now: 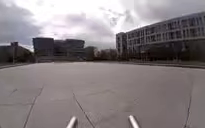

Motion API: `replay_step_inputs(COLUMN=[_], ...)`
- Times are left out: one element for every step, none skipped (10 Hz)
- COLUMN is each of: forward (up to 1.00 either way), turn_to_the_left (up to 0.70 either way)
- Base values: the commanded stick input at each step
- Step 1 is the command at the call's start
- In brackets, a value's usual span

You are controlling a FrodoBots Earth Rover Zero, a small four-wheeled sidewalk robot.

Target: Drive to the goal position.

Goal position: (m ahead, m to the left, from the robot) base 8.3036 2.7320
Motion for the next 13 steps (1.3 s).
replay_step_inputs(forward=[0.70, 0.70, 0.70, 0.70, 0.70, 0.70, 0.70, 0.70, 0.70, 0.70, 0.70, 0.70, 0.70], turn_to_the_left=[0.07, 0.18, 0.36, 0.36, 0.36, 0.36, 0.36, 0.36, 0.36, 0.28, 0.04, 0.01, 0.01])
